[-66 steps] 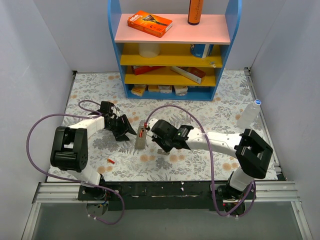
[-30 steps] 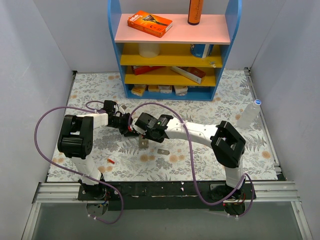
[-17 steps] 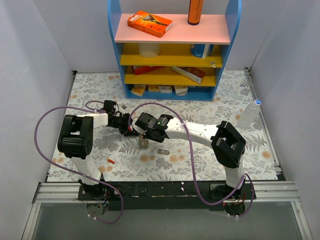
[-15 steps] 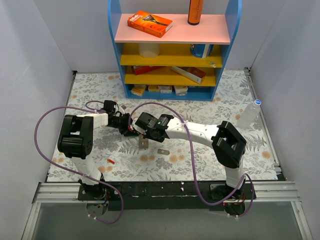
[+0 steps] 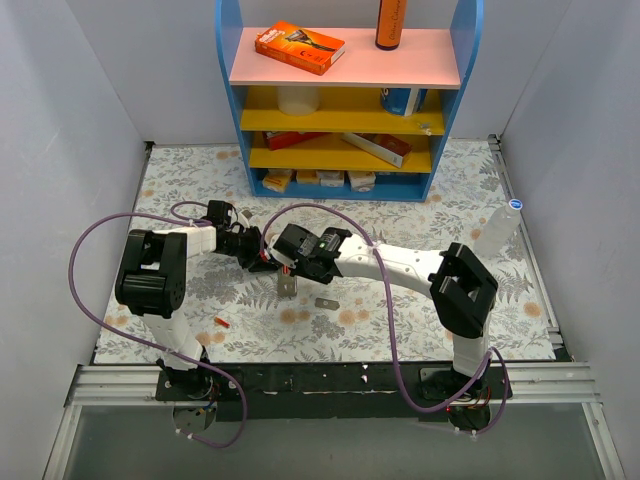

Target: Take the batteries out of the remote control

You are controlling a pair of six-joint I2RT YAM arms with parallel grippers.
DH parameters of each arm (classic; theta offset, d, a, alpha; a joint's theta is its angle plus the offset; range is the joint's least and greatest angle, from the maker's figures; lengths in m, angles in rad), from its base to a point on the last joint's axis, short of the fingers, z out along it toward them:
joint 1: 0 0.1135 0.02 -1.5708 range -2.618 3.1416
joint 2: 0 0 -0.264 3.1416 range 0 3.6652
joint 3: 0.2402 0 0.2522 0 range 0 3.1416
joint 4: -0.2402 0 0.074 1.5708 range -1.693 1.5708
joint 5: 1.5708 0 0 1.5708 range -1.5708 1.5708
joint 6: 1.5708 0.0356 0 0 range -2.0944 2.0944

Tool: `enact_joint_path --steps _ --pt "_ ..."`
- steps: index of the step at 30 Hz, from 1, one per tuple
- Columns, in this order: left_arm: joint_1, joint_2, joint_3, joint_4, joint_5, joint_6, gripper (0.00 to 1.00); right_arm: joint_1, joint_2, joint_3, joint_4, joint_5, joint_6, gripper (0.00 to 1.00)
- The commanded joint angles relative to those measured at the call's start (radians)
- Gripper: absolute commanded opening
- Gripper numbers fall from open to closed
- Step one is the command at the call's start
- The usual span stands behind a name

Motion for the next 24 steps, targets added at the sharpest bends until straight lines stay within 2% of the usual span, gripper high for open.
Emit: enact_joint_path --steps 1,17,24 --pt "0.003 -0.003 0.0 0.015 0.015 0.002 0.25 0.006 -0.02 -0.005 0.002 -0.005 0.003 0.01" --pt "0.003 0.014 -0.002 0.027 0.035 -0.006 0.23 0.032 0.048 0.032 -0.004 0.006 -0.037 0.01" --pt "0.003 0.025 -0.008 0.028 0.038 -0.006 0.23 0.035 0.028 -0.034 0.092 -0.038 -0.07 0.01"
